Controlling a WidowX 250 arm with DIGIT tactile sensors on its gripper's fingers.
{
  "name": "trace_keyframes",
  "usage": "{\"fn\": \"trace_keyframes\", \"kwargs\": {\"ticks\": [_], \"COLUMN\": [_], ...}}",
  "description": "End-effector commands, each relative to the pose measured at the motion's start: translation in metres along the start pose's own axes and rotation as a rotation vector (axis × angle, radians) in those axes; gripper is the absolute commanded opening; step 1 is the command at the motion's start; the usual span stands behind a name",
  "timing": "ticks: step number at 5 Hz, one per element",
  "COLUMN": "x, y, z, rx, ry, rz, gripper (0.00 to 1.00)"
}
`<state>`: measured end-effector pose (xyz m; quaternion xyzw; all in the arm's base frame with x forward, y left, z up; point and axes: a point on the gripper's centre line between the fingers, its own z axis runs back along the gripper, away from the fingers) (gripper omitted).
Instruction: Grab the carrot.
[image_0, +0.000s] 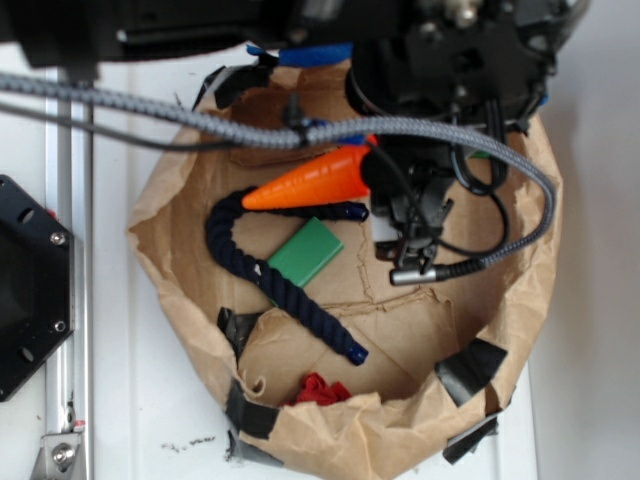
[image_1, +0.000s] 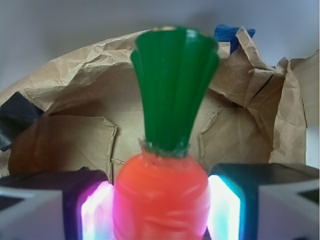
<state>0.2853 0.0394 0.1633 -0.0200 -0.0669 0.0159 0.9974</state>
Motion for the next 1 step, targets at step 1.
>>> {"fn": "trace_keyframes", "kwargs": {"ticks": [1], "x": [0.0239], "y": [0.0032], "z": [0.0245], "rx": [-0.023], "ry": [-0.029], "rz": [-0.020], "gripper": [0.00]}}
